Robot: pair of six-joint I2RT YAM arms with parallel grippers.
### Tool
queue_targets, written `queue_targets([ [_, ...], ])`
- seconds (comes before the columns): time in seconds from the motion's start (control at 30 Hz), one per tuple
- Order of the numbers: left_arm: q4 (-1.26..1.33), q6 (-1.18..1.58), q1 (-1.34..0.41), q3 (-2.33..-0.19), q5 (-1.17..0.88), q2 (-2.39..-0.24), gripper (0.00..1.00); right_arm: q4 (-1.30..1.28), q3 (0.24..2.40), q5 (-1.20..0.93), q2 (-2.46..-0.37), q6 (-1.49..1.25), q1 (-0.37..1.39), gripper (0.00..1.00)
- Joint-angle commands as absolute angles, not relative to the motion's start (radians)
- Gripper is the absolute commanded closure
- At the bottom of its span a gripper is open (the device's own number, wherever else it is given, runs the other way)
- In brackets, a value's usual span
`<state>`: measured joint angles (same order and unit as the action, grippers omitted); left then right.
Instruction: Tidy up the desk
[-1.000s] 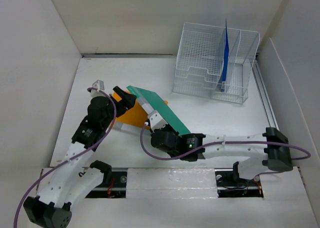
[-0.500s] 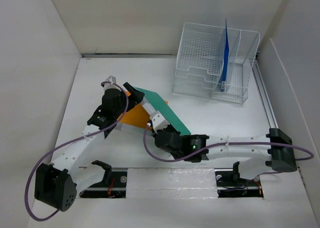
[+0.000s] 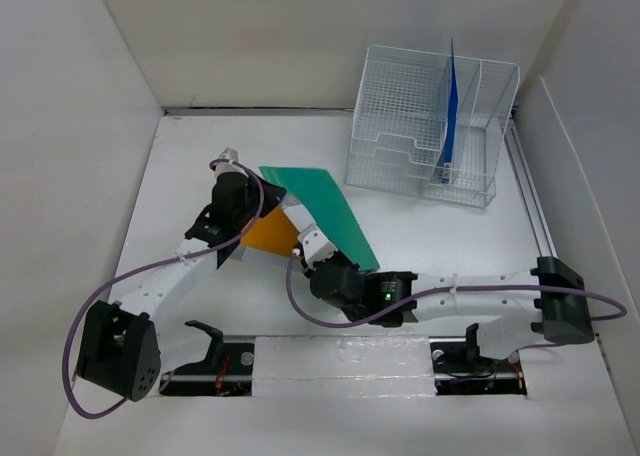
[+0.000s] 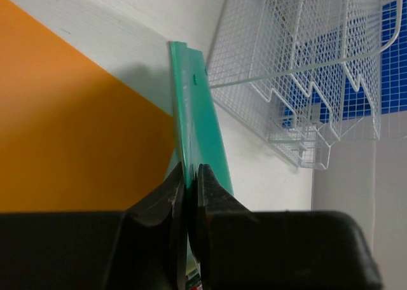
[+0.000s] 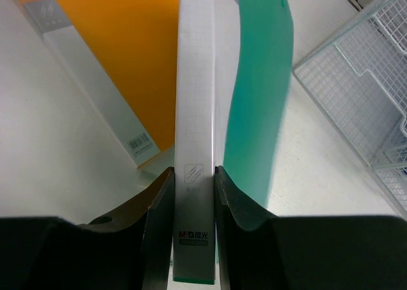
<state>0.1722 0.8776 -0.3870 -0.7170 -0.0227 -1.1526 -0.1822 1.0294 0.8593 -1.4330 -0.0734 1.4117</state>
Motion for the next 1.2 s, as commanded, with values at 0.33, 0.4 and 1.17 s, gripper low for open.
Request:
queue_targets([
  [0.33, 0.232, 0.876, -0.391, -0.716, -0.052, -1.060, 1.00, -0.169, 1.206, 0.821, -1.537, -0.035, 1.385, 0.15],
  [0.4, 0.229, 0.877, -0.391, -0.724, -0.063, -1.055, 1.00, -0.147, 1.239, 0.801, -1.557, -0.029, 1.349, 0.14],
  [1.17, 0.153, 0.874, -0.391, -0.825, -0.138, -0.943, 1.00, -0.025, 1.250, 0.793, -1.591, 0.052, 1.190, 0.88],
])
